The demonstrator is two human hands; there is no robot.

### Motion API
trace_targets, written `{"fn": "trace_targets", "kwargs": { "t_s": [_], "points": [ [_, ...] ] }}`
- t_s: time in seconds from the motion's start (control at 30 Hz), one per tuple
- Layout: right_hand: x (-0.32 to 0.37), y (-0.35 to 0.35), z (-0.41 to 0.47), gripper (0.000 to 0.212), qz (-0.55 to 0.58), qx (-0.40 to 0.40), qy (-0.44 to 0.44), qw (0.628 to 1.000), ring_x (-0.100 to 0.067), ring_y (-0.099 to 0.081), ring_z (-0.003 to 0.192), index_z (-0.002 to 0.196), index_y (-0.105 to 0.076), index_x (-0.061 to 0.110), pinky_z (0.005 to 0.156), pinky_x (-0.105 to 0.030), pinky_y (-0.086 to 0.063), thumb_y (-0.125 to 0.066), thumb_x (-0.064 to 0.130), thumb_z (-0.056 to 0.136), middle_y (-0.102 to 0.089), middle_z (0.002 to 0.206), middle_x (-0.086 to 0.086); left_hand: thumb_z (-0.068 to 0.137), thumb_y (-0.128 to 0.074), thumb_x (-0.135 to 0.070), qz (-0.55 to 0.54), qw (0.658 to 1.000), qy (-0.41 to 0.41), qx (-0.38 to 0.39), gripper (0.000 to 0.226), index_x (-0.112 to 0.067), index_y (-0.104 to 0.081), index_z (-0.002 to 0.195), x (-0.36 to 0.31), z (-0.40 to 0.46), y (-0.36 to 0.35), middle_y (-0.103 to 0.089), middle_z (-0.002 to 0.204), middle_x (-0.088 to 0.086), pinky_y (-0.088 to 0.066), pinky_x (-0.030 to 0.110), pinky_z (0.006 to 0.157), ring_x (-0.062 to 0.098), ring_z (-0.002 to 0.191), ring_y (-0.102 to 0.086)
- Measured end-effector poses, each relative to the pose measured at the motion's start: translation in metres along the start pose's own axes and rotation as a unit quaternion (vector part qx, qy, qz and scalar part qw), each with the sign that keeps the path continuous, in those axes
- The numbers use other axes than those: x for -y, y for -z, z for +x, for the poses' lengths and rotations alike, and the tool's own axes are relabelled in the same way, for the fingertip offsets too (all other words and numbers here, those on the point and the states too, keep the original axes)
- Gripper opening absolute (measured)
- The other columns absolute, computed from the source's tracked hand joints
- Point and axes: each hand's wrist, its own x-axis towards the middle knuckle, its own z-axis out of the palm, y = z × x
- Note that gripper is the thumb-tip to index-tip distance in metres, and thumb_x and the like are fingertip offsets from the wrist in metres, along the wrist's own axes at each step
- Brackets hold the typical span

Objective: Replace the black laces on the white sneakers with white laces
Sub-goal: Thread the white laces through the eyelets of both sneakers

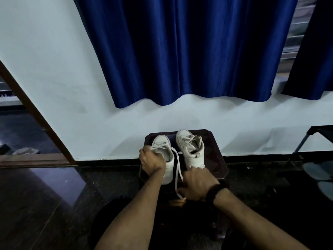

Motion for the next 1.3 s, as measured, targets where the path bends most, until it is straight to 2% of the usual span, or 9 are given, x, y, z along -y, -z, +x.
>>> {"fn": "trace_targets", "kwargs": {
  "t_s": [0.1,0.2,0.3,0.47,0.73,0.83,1.0,1.1,1.3],
  "points": [
    [-0.011,0.031,0.018,0.046,0.032,-0.072,-0.113,0.99,-0.033,-0.064,0.097,0.1,-0.069,0.017,0.077,-0.033,-0.049,-0.046,0.055,0.092,-0.066,0.104,-0.014,0.082,-0.053,-0.007,-0.001,1.0,-0.005,0.001,0.019,-0.006,-0.059,0.1,-0.001,0.0,0.001,-0.055,0.111,0.016,-0.048,0.045,0.075,0.038,0.11,-0.052],
    [-0.031,0.039,0.05,0.025,0.122,-0.114,-0.164,0.972,-0.034,-0.062,0.101,0.105,-0.07,0.019,0.08,-0.033,-0.049,-0.057,0.033,0.088,-0.066,0.107,-0.015,0.082,-0.053,-0.006,-0.005,1.0,-0.006,0.003,0.021,-0.006,-0.06,0.101,0.0,-0.001,0.002,-0.056,0.11,0.016,-0.048,0.044,0.075,0.038,0.109,-0.052],
    [-0.037,0.021,0.083,0.025,0.08,-0.067,-0.132,0.986,-0.032,-0.058,0.108,0.106,-0.07,0.018,0.091,-0.032,-0.042,-0.057,0.024,0.086,-0.066,0.111,-0.012,0.084,-0.054,-0.005,-0.01,1.0,-0.004,0.003,0.02,-0.005,-0.06,0.103,0.001,-0.002,0.004,-0.056,0.11,0.017,-0.047,0.042,0.075,0.038,0.108,-0.053],
    [-0.012,-0.002,0.11,0.03,0.065,-0.004,-0.095,0.993,-0.03,-0.057,0.112,0.117,-0.06,0.006,0.091,-0.032,-0.043,-0.047,0.015,0.092,-0.062,0.119,-0.015,0.085,-0.054,-0.003,-0.031,0.999,-0.011,-0.005,0.018,-0.004,-0.06,0.102,0.0,-0.002,0.005,-0.056,0.11,0.016,-0.041,0.038,0.072,0.038,0.106,-0.053],
    [-0.021,-0.004,0.117,0.022,0.205,-0.05,-0.119,0.97,-0.032,-0.062,0.101,0.102,-0.064,0.008,0.082,-0.031,-0.046,-0.055,0.022,0.088,-0.068,0.102,-0.015,0.085,-0.054,-0.003,-0.033,0.999,-0.013,-0.012,0.018,-0.003,-0.06,0.102,0.002,-0.002,0.005,-0.056,0.109,0.016,-0.043,0.04,0.074,0.038,0.105,-0.053],
    [-0.025,0.001,0.119,0.025,0.26,-0.022,-0.128,0.957,-0.034,-0.065,0.098,0.109,-0.062,0.008,0.084,-0.038,-0.051,-0.054,0.012,0.086,-0.07,0.101,-0.016,0.085,-0.054,-0.004,-0.037,0.999,-0.013,-0.01,0.018,-0.004,-0.06,0.102,0.003,-0.001,0.005,-0.056,0.11,0.015,-0.044,0.04,0.073,0.038,0.106,-0.053],
    [-0.02,0.002,0.121,0.026,0.212,-0.006,-0.097,0.973,-0.027,-0.062,0.105,0.105,-0.07,0.013,0.087,-0.027,-0.045,-0.053,0.015,0.086,-0.07,0.107,-0.009,0.083,-0.054,-0.002,-0.047,0.999,0.0,-0.009,0.021,-0.005,-0.061,0.103,0.005,0.001,0.002,-0.056,0.11,0.015,-0.045,0.04,0.074,0.038,0.105,-0.055],
    [-0.019,0.0,0.122,0.028,0.212,-0.01,-0.09,0.973,-0.027,-0.063,0.105,0.103,-0.072,0.011,0.092,-0.031,-0.048,-0.051,0.013,0.086,-0.071,0.107,-0.009,0.081,-0.054,-0.001,-0.063,0.998,-0.004,-0.012,0.022,-0.005,-0.061,0.101,0.007,0.002,0.001,-0.057,0.109,0.014,-0.046,0.04,0.076,0.038,0.102,-0.055],
    [-0.023,0.005,0.123,0.037,0.215,-0.047,-0.117,0.968,-0.033,-0.056,0.114,0.112,-0.064,0.002,0.093,-0.035,-0.04,-0.044,0.029,0.098,-0.063,0.119,-0.019,0.079,-0.054,0.0,-0.056,0.998,-0.008,-0.023,0.022,-0.006,-0.062,0.1,0.008,0.004,-0.003,-0.057,0.108,0.014,-0.046,0.04,0.078,0.037,0.103,-0.055]
  ]
}}
